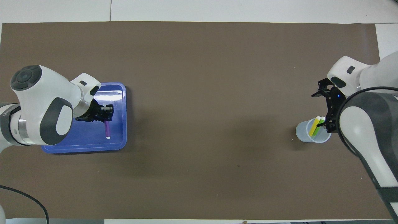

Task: Right arm passes pens to left for tray arrangement
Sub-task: 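Lower the pen into the tray with the left gripper while the right gripper returns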

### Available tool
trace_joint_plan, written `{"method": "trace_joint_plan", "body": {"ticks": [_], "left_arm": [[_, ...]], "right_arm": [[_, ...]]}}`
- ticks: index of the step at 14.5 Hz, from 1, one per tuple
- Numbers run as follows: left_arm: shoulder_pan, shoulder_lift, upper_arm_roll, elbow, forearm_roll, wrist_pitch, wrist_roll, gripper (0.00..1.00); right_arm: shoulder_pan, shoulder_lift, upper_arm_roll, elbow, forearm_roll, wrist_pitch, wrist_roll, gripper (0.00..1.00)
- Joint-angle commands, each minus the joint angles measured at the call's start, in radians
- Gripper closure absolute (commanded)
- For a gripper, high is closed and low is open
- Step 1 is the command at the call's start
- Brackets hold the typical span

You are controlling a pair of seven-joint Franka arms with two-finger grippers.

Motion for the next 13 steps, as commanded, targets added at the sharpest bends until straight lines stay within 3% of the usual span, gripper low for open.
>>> {"method": "trace_joint_plan", "body": {"ticks": [1, 8, 10, 13], "left_arm": [[0.01, 0.044, -0.007, 0.018, 0.049, 0.006, 0.049, 1.0], [0.033, 0.055, -0.007, -0.017, 0.049, 0.049, 0.043, 1.0], [0.034, 0.051, -0.007, -0.053, 0.049, 0.092, 0.037, 1.0], [0.036, 0.046, -0.007, -0.07, 0.049, 0.107, 0.032, 1.0]], "right_arm": [[-0.044, 0.038, 0.015, -0.027, -0.024, 0.043, -0.1, 0.0], [-0.102, -0.031, 0.014, -0.233, -0.022, 0.187, -0.194, 0.07], [-0.122, -0.044, 0.014, -0.268, -0.022, 0.212, -0.217, 0.22], [-0.115, -0.048, 0.015, -0.276, -0.022, 0.214, -0.199, 0.24]]}}
